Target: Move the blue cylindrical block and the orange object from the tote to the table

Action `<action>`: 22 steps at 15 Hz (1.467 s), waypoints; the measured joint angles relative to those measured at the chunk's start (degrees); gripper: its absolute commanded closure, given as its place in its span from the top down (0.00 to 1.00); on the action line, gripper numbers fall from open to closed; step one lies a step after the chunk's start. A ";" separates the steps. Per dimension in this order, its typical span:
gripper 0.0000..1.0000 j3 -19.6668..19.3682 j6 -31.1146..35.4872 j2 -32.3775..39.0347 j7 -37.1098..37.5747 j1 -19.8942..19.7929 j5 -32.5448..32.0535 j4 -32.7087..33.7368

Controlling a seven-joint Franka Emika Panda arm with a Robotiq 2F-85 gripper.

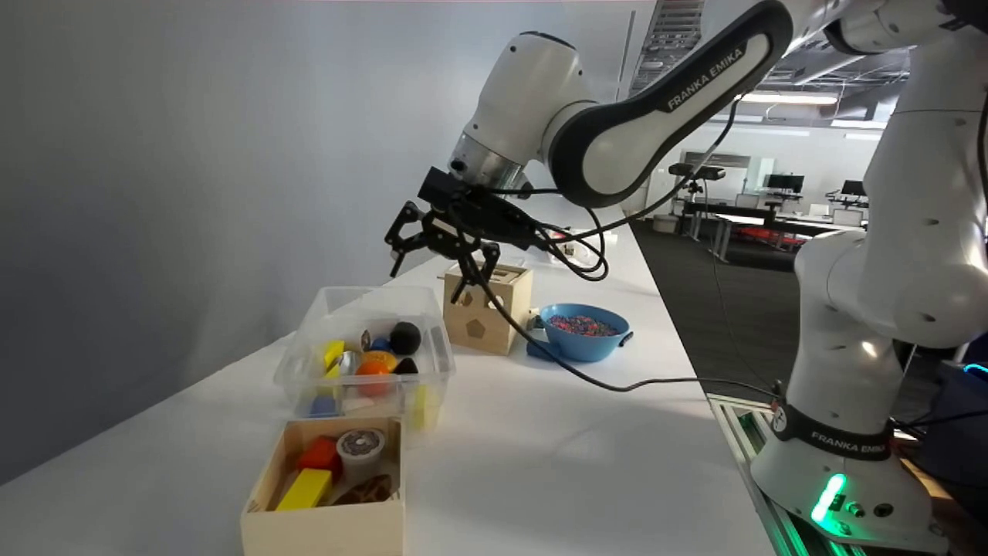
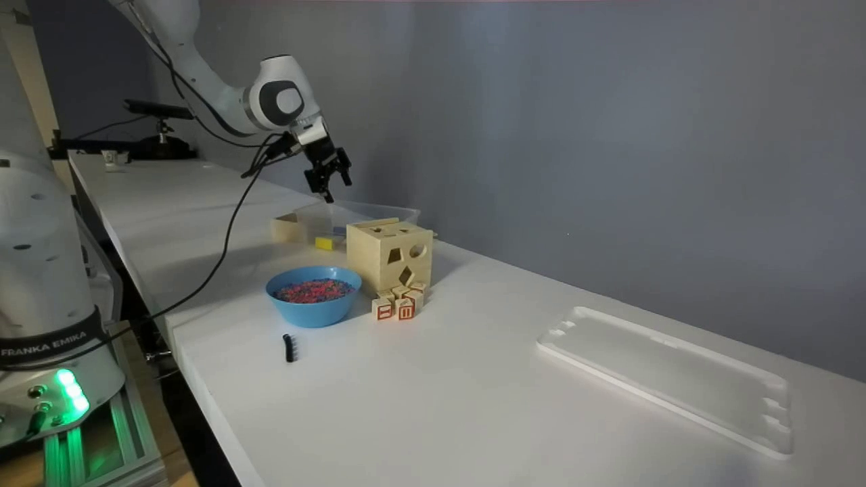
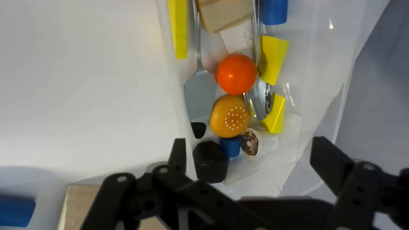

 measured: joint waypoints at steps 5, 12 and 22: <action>1.00 -0.85 -1.88 12.29 2.68 0.28 -0.79 9.56; 0.73 -5.37 -4.47 27.64 5.33 5.99 0.60 21.39; 0.31 -7.79 -11.59 31.65 5.33 10.26 2.30 28.95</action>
